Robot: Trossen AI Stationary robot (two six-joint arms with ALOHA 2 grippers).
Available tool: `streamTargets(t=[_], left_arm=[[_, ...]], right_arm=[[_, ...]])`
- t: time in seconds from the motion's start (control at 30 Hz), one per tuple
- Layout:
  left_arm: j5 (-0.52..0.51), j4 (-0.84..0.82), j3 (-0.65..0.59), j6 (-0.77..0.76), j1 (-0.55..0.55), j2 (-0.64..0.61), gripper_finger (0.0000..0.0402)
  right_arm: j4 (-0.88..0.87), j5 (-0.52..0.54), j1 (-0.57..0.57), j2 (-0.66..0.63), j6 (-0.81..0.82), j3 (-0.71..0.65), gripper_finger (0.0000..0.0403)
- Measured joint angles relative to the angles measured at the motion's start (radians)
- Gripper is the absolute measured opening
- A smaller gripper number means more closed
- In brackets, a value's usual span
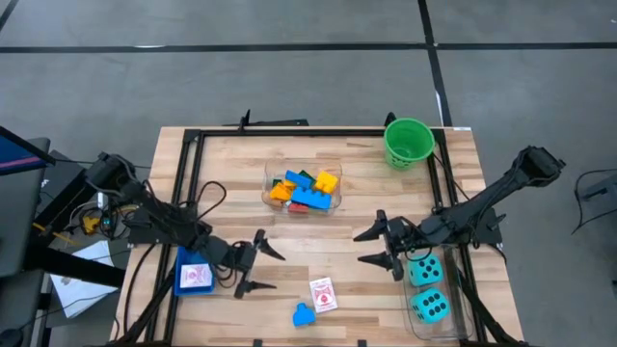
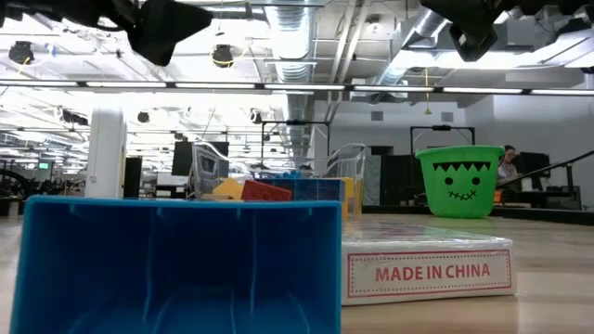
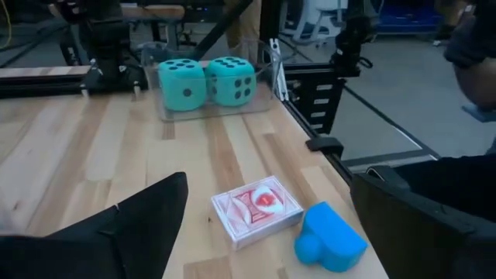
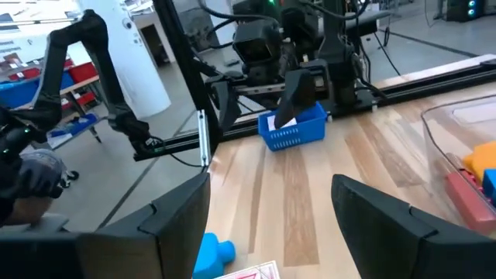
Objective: Pick & Place Toys
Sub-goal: Put the blue game piece into the top transparent bin
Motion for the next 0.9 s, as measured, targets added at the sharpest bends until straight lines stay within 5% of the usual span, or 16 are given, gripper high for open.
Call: streamTargets(t=[0.23,0.6,0.9], left_arm=[[0.059,-0.032,0.137,0.004,-0.002,0.193,0.0356],[0.313,-0.249,0.466,0.159,0.012,0.573,0.0340],[0.365,-0.248,0.539,0.160,0.006,0.651,0.0329]], right_arm=[[0.004,0.000,0.002,-0.001,-0.003,0.000,0.0260],[0.018,0.000,0.015,-0.001,-0.003,0.000,0.0260],[0.028,-0.001,0.049,-0.001,-0.003,0.000,0.0260]])
